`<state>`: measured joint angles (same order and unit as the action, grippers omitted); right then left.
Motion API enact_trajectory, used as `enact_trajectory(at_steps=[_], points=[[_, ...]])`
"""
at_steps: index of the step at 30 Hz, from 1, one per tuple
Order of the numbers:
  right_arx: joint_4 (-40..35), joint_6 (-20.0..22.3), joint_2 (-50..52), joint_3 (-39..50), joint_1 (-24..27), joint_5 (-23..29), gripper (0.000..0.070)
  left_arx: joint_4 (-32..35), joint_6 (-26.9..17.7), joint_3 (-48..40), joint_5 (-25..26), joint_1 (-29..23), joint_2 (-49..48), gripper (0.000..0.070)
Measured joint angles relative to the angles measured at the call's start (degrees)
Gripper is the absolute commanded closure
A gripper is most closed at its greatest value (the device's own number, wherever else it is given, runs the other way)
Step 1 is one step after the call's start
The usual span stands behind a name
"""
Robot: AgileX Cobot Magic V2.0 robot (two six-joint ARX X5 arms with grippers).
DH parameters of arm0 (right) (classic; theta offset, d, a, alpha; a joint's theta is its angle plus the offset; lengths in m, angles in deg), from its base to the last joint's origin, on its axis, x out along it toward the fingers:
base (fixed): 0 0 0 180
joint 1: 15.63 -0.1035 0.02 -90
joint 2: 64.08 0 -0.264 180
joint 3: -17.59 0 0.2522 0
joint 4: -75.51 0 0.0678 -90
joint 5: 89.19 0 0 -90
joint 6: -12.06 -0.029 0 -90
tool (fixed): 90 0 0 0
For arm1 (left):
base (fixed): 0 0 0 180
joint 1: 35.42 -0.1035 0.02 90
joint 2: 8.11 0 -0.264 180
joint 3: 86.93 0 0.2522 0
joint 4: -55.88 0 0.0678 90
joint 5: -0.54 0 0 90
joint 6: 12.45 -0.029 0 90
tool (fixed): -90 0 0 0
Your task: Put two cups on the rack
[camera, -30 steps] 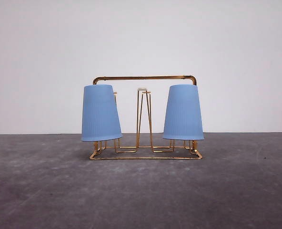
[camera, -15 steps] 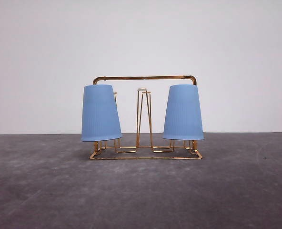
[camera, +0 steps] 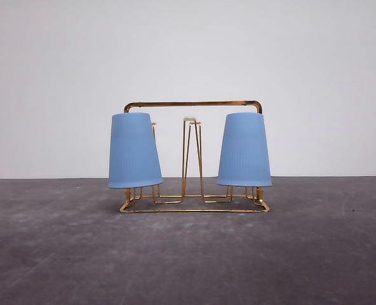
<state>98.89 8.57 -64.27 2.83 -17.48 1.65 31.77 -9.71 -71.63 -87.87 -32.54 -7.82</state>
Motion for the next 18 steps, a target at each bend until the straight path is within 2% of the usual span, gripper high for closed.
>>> enact_trajectory(at_steps=[18], points=[[0.00, 0.00, 0.00, 0.00, 0.00, 0.00, 0.0685, 0.00, 0.00, 0.00, 0.00, 0.00, 0.00, 0.0700]])
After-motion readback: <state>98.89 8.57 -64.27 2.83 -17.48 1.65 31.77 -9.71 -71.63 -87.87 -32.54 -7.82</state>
